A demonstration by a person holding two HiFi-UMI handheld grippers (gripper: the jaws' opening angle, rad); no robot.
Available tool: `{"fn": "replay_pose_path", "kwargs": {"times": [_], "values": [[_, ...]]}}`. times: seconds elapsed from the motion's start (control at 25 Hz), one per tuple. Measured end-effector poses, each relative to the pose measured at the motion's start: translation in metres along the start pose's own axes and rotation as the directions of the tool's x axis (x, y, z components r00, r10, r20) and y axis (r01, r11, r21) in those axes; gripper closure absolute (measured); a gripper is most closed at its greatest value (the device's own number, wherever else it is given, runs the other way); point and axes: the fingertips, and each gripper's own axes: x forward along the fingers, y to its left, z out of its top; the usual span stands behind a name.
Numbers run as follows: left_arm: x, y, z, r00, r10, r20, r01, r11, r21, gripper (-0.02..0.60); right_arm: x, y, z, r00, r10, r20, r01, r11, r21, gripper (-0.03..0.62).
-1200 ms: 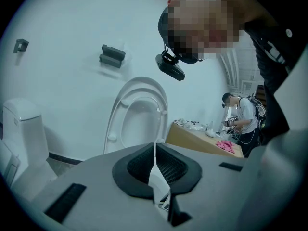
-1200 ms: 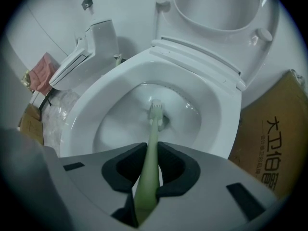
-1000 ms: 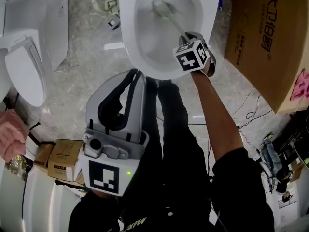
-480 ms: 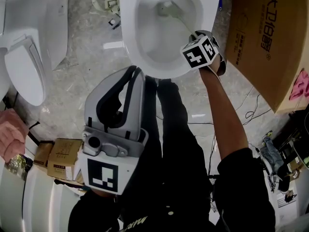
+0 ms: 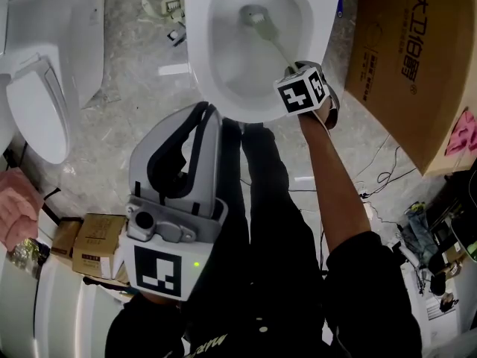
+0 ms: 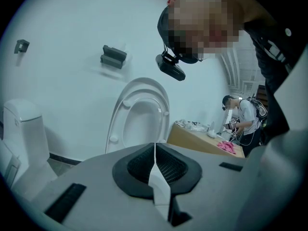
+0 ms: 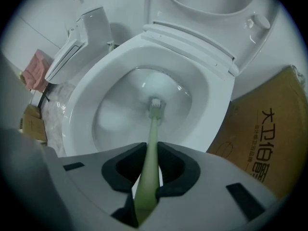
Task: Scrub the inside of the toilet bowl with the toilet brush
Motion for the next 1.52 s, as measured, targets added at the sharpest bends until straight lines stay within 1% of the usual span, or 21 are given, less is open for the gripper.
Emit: {"fn": "replay_pose_path", "kwargs": {"times": [0.32, 0.6, 0.8, 1.12, 1.36, 1.52], "values": [[0.003, 0.000, 0.003, 1.000, -0.003, 0.002, 0.003, 1.000, -0.007, 0.548, -0.003, 0.026, -0.010, 0.999, 0.047, -0.028, -0.046, 0.998, 0.030, 0.507], [0.007, 0.001, 0.004, 1.000, 0.001, 0.000, -0.001, 1.000, 0.013, 0.548, 0.000, 0.046, -0.014, 0.995, 0.093, -0.038, -0.090, 0.994, 0.060, 0.507], [0.010, 0.001, 0.000, 1.000, -0.001, -0.010, 0.001, 1.000, 0.008, 0.548, 0.003, 0.056, -0.010, 0.992, 0.127, -0.008, -0.125, 0.984, 0.125, 0.507], [0.014, 0.003, 0.002, 1.000, 0.002, -0.011, -0.001, 1.000, 0.011, 0.548, 0.006, 0.047, 0.015, 0.987, 0.152, 0.051, -0.159, 0.971, 0.179, 0.507], [0.017, 0.006, 0.004, 1.000, 0.010, -0.013, -0.010, 1.000, 0.014, 0.548, 0.007, 0.029, 0.041, 0.984, 0.156, 0.080, -0.169, 0.969, 0.183, 0.507], [0.018, 0.004, 0.008, 1.000, 0.008, -0.007, -0.008, 1.000, 0.020, 0.548, 0.005, 0.014, 0.050, 0.987, 0.148, 0.067, -0.158, 0.970, 0.182, 0.507]]}}
